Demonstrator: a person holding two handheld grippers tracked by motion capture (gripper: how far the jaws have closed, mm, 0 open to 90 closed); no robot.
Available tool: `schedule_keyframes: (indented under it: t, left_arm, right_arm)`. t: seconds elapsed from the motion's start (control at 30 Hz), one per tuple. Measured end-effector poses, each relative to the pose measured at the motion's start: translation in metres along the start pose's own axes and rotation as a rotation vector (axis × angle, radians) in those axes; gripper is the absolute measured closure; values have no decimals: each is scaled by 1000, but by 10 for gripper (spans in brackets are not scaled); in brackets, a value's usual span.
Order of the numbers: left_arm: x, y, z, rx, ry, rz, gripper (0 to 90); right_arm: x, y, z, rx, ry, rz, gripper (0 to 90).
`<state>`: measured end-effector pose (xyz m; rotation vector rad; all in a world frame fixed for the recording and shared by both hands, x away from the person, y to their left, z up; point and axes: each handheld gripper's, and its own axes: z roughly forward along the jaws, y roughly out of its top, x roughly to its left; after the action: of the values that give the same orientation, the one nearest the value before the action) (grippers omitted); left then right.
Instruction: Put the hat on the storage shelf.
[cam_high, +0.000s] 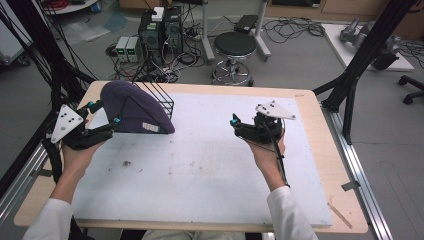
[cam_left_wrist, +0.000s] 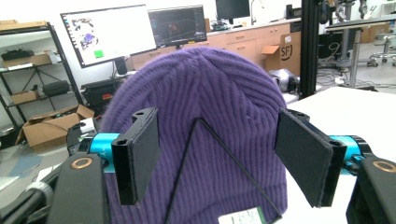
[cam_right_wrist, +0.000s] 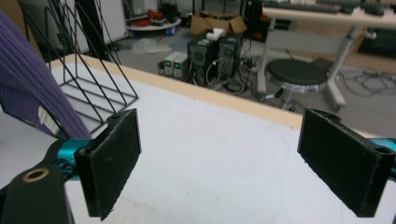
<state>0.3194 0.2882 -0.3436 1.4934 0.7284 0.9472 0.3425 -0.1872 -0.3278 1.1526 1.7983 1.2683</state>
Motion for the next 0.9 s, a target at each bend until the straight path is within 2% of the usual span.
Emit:
schedule_keyframes:
  t: [0.17, 0.37, 0.47, 0.63, 0.77, 0.8, 0.9]
  left_arm:
    - [-3, -5, -6, -5, 0, -12, 308]
    - [-3, -9, -12, -8, -5, -33, 299]
    - [-4, -12, -15, -6, -8, -29, 297]
    - [-8, -19, -20, 1, -14, -39, 293]
    - [-11, -24, -25, 5, -17, -43, 288]
    - [-12, -25, -27, 5, -15, -45, 288]
    - [-15, -31, -31, 2, -10, -54, 288]
  right_arm:
    - [-12, -13, -10, 21, -15, 30, 127]
    - [-19, -20, -21, 17, -34, 39, 127]
    - [-22, -26, -27, 31, -45, 44, 126]
    - [-23, -37, -37, -2, -66, 32, 130]
    - [-24, -44, -40, 42, -79, 26, 123]
    - [-24, -47, -45, 8, -84, 29, 125]
    - [-23, -51, -48, 10, -85, 33, 126]
